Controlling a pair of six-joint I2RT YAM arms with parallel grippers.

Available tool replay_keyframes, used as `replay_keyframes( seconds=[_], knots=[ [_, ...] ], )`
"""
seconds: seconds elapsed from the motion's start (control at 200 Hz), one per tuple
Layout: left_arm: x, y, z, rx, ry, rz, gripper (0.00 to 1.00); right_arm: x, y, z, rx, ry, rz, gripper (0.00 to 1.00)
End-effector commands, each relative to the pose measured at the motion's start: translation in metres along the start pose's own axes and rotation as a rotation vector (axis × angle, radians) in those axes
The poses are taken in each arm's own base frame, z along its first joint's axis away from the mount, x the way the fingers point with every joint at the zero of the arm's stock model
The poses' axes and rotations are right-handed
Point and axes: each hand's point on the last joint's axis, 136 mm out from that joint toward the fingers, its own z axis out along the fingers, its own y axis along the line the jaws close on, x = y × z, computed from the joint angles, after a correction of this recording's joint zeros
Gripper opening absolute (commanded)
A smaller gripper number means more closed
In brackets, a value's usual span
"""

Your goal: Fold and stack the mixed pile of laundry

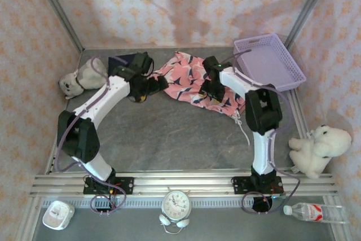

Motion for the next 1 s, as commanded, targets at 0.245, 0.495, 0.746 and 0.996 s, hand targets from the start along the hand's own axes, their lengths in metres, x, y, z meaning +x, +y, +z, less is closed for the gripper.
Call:
replay_keyframes(
  seconds=[0.245, 0.495, 0.746, 0.996],
  knots=[
    [0.012, 0.030, -0.041, 0.042, -0.169, -0.094, 1.00, 0.098, -0.030, 0.024, 0.235, 0.204, -0.386, 0.67],
    [-0.015, 0.000, -0.038, 0.055, -0.178, 0.033, 0.93, 0.149, -0.089, -0.022, 0.294, 0.221, -0.564, 0.68],
    [0.003, -0.030, 0.003, 0.081, -0.023, 0.126, 0.91, 0.118, -0.059, -0.073, 0.082, 0.060, -0.487, 0.76],
    [0.033, -0.034, 0.043, 0.050, 0.068, 0.183, 0.84, 0.082, -0.073, -0.133, -0.091, -0.113, -0.191, 0.84]
  ],
)
